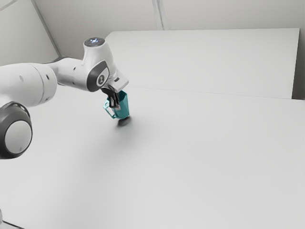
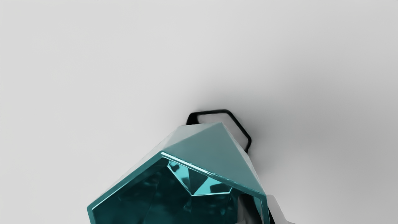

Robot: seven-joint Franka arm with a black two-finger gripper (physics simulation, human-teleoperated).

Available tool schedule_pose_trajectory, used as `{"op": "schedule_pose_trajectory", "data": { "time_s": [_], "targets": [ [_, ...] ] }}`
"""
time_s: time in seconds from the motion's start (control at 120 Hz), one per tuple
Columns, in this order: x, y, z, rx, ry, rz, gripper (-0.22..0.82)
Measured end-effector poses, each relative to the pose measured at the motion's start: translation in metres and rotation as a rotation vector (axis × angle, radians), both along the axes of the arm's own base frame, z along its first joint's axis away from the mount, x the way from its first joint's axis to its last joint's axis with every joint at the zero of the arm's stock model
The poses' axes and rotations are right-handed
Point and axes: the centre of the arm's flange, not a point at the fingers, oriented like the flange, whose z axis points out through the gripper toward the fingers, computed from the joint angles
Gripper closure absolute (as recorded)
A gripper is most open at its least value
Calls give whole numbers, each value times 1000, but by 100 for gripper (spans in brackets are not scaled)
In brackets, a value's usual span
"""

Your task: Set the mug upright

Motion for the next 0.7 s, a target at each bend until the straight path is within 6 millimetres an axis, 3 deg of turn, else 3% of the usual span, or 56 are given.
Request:
{"op": "schedule_pose_trajectory", "data": {
  "time_s": [0.358,0.55,0.7],
  "targets": [
    [5,-1,-30,-71,10,73,78],
    [4,-4,-21,-70,4,67,37],
    [2,-1,1,-75,-24,69,18]
  ]
}}
